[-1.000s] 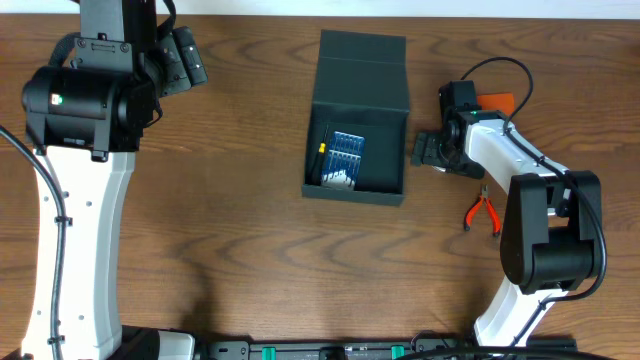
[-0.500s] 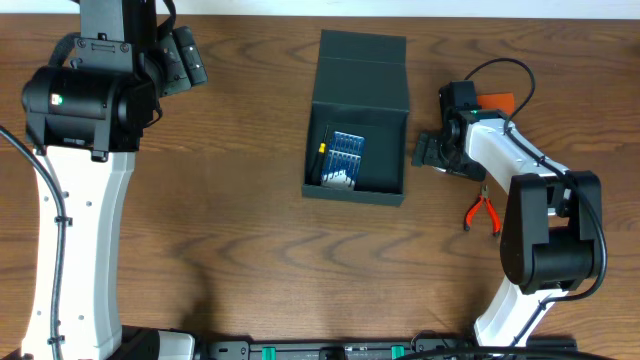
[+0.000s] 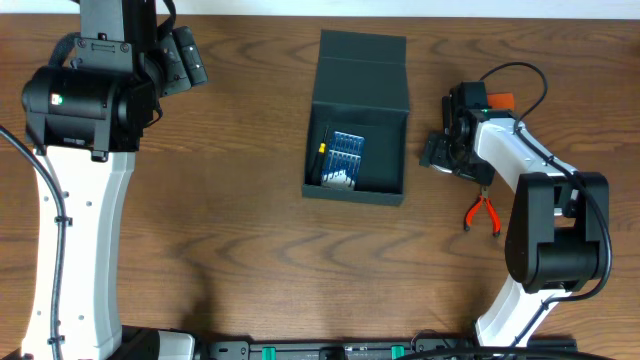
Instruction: Pack container
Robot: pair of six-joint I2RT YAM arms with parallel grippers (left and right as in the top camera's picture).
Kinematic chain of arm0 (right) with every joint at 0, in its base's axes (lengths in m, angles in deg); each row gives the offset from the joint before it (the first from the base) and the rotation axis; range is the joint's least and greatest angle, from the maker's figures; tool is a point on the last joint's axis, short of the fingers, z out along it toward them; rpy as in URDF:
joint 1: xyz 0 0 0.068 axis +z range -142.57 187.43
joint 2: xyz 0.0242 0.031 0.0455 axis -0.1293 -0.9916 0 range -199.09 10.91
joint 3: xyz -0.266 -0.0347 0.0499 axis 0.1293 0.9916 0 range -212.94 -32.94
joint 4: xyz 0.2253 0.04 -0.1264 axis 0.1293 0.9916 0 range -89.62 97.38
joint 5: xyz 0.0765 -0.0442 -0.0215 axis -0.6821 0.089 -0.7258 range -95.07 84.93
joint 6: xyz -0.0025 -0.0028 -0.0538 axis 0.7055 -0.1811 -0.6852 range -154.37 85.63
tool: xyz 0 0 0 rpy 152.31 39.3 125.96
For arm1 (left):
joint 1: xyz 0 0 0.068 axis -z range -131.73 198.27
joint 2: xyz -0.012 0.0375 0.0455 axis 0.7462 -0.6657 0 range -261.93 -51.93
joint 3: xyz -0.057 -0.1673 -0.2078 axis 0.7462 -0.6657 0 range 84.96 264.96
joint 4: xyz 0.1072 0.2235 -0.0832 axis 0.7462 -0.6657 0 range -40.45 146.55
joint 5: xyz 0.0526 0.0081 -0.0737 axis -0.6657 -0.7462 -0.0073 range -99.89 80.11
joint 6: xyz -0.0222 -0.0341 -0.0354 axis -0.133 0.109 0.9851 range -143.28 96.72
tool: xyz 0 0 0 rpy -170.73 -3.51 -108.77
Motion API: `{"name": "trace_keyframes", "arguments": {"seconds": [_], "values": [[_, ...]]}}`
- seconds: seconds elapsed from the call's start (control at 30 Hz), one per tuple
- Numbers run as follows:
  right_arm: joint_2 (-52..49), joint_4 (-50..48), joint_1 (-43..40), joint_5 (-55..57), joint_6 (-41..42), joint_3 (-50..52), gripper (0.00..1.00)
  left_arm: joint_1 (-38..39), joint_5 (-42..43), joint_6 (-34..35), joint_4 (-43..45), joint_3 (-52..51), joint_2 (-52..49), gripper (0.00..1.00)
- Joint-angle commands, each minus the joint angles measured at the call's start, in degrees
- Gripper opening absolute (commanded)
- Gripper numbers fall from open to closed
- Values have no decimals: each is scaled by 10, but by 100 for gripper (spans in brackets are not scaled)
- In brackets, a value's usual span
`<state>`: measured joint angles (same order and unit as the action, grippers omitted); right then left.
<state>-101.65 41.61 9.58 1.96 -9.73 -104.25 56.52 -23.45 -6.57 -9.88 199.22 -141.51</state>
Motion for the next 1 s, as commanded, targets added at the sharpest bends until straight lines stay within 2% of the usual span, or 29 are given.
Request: {"name": "trace_keyframes", "arguments": {"seconds": [0.0,0.3,0.63,0.77,0.97], "values": [[-23,3,-7,30,10,11,99,-3,-7,1,-2,3,3,99],[-23,6,-7,20,10,11,99,-3,-7,1,-2,3,3,99],[-23,6,-7,10,-13,11,92,-3,-7,1,-2,3,3,98],[-23,6,-7,-3,-43,11,99,-3,-7,1,-2,3,3,98],[-23,7,-7,-13,-71,11,98,-3,-7,1,-2,3,3,99]]}}
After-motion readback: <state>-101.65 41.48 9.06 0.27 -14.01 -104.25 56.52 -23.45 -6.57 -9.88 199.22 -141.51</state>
